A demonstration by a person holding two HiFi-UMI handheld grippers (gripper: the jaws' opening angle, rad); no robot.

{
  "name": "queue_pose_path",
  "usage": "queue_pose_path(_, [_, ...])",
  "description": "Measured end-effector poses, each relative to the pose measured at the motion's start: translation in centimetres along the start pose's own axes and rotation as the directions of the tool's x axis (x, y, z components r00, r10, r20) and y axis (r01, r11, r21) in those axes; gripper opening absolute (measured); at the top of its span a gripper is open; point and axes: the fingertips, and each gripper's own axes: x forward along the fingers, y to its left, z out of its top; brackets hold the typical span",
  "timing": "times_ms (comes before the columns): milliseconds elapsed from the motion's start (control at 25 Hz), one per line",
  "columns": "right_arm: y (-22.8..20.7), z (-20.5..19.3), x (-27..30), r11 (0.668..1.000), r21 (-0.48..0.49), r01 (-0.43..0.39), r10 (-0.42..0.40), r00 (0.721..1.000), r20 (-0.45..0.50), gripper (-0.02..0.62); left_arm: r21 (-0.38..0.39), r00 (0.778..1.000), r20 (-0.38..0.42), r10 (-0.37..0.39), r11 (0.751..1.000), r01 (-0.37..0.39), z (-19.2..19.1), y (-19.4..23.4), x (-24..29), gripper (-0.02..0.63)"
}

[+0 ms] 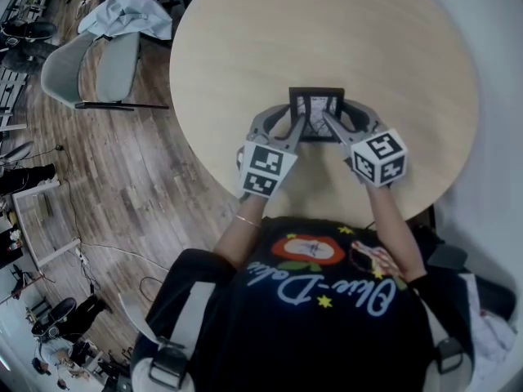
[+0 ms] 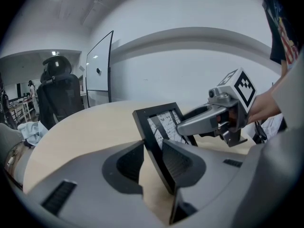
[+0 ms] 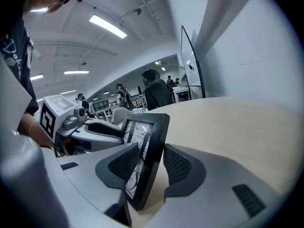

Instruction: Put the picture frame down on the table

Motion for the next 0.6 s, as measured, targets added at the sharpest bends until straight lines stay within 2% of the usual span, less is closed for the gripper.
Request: queue_pose_path(600, [-1.4, -0.5, 1.5, 0.997, -0.034, 0.073, -0.075, 0.996, -0.058, 0.158, -0.024, 1.0, -0.008, 0.02, 0.999, -0.02, -0.6, 1.0, 1.6, 0.114])
